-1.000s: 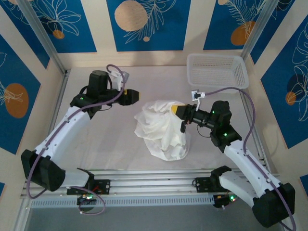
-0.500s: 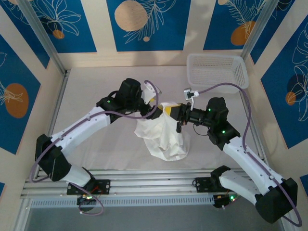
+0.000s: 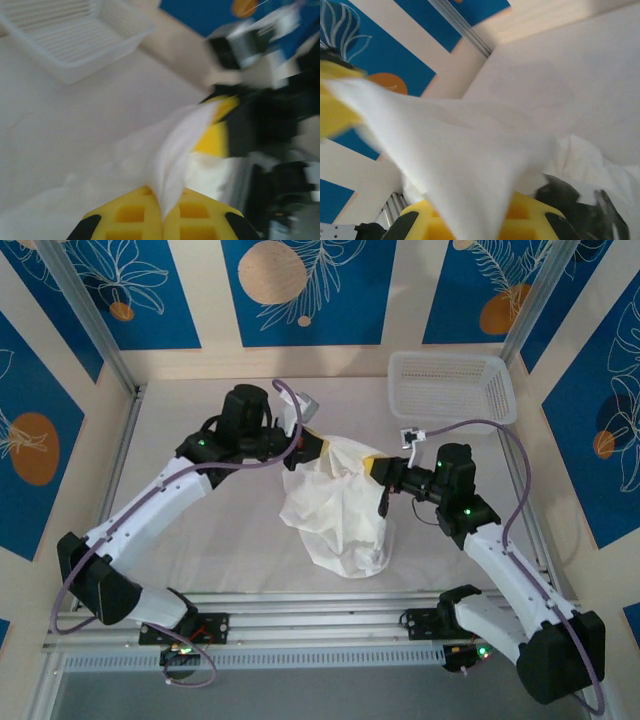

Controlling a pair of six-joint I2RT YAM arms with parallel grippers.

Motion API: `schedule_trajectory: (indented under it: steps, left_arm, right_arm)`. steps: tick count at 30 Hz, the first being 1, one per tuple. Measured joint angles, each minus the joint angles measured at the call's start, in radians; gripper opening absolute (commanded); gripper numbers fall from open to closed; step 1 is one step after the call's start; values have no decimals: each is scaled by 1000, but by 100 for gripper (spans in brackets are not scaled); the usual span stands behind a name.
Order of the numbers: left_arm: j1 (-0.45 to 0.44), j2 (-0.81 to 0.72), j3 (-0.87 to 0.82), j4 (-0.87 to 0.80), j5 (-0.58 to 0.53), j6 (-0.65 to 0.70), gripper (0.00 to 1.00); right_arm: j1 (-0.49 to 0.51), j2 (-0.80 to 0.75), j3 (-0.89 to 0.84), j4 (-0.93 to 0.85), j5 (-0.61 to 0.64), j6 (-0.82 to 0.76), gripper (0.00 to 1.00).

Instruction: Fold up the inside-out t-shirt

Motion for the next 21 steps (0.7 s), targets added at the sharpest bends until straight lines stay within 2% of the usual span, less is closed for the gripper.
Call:
schedule_trajectory:
  steps: [3, 6, 9, 13, 16, 19, 21]
  left_arm:
    - [14, 0, 6, -21, 98, -88, 0]
    - [38, 0, 34, -27, 133, -140, 0]
    - [47, 3, 53, -26, 146, -181, 0]
    - [47, 22, 59, -26, 160, -221, 0]
    - [47, 37, 59, -27, 161, -240, 0]
    - [47, 39, 59, -27, 161, -255, 0]
    - [47, 39, 61, -27, 161, -258, 0]
  right_arm:
    - [9, -1, 22, -68, 40, -26, 31]
    - [29, -52, 21, -149, 130, -43, 45]
    - [132, -170, 17, -145, 238, -100, 47]
    - [372, -263, 3, -21, 366, -288, 45]
    - [494, -176, 34, 29, 440, -412, 46]
    - [534, -23, 98, 46, 550, -492, 56]
    - [538, 65, 121, 57, 646, -526, 54]
